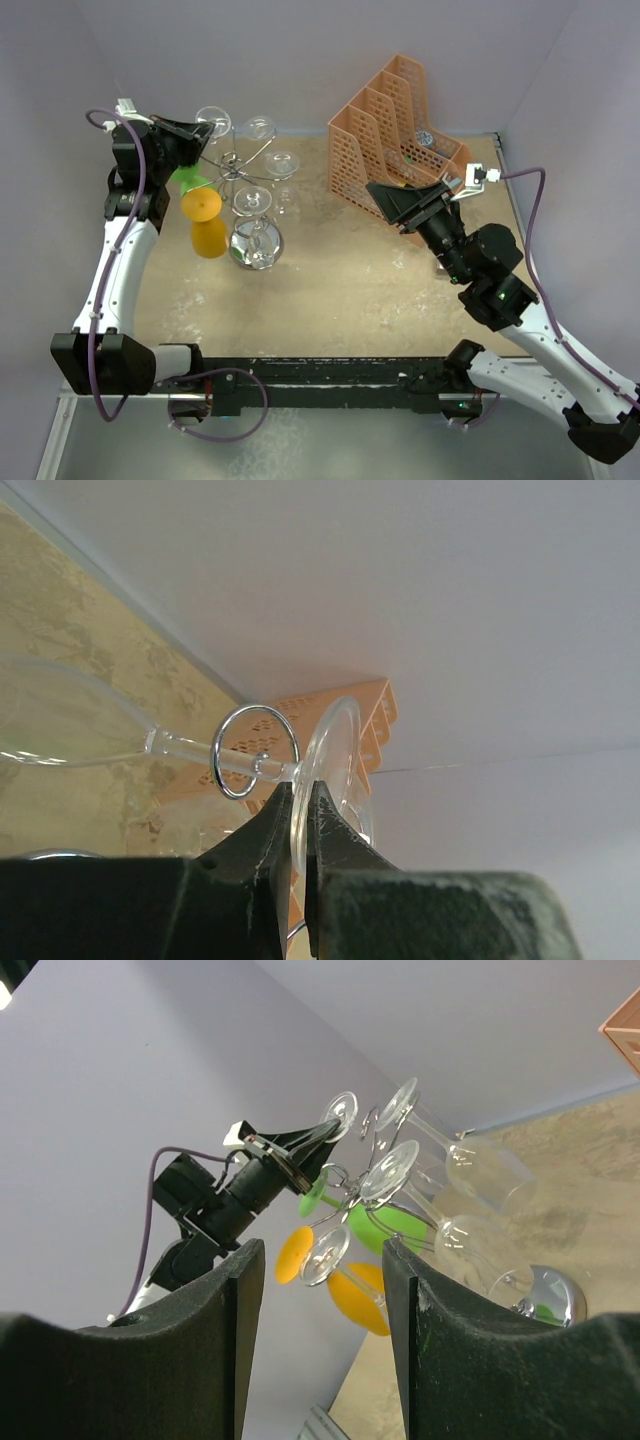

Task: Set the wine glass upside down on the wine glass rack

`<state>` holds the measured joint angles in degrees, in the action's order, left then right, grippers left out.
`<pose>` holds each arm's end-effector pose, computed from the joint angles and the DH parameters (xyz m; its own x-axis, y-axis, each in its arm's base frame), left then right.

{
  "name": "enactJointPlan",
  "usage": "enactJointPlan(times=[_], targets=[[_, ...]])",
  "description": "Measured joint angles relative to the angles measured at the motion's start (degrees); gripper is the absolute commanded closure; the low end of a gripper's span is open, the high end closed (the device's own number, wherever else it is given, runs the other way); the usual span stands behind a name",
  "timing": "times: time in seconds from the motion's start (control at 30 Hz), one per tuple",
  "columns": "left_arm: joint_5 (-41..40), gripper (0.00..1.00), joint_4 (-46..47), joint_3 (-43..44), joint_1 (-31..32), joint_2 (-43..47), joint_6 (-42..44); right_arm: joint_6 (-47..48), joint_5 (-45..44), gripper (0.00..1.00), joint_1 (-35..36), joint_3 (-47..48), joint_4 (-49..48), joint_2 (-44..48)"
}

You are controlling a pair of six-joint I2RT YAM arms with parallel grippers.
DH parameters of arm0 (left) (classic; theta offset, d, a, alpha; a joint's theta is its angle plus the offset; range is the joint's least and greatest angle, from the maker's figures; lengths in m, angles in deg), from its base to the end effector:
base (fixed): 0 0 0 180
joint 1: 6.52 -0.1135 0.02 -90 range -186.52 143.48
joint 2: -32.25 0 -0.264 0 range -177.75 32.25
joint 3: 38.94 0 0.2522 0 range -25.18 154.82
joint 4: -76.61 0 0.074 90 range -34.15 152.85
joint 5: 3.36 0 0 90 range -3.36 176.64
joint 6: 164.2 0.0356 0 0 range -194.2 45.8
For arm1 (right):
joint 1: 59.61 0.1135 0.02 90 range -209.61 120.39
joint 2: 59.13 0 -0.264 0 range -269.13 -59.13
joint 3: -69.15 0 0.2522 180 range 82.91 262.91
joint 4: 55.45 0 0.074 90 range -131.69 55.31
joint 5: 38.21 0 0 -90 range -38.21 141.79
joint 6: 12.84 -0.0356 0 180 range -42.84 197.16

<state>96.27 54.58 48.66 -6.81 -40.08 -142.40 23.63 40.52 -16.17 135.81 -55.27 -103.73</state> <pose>0.2915 -0.0045 0.4186 -0.1933 -0.9164 -0.3505 -0.0495 0.3659 -0.9293 0.1259 0.1097 0.4342 -0.2755 0.8252 -0.4930 -0.5402 0.2913 0.7895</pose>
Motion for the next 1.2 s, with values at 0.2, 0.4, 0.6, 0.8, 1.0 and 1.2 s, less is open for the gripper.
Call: enactJointPlan(times=[0.2, 0.4, 0.6, 0.8, 1.0, 1.2], targets=[[-1.29, 0.93, -2.73, 1.38, 0.00, -1.11, 0.68, -0.07, 0.00, 0.48, 0.00, 0.00, 0.04, 0.11], [-2.71, 0.90, -5.79, 2.47, 0.00, -2.71, 1.88, -0.04, -0.02, 0.48, 0.00, 0.00, 0.02, 0.15], [-3.76, 0.72, -6.69, 3.85, -0.02, -3.08, 2.71, -0.04, -0.24, 0.48, 0.00, -0.22, 0.04, 0.55], [-4.61, 0.69, -8.04, 4.42, -0.02, -2.95, 3.08, -0.04, -0.92, 0.48, 0.00, -0.44, 0.02, 0.85], [-6.80, 0.68, -10.84, 5.14, -0.02, -1.60, 4.35, -0.07, -1.25, 0.48, 0.00, -0.55, 0.02, 0.85], [-7.87, 0.68, -12.55, 5.22, -0.02, -0.02, 5.01, -0.07, -1.27, 0.49, 0.00, -0.55, 0.04, 0.87]])
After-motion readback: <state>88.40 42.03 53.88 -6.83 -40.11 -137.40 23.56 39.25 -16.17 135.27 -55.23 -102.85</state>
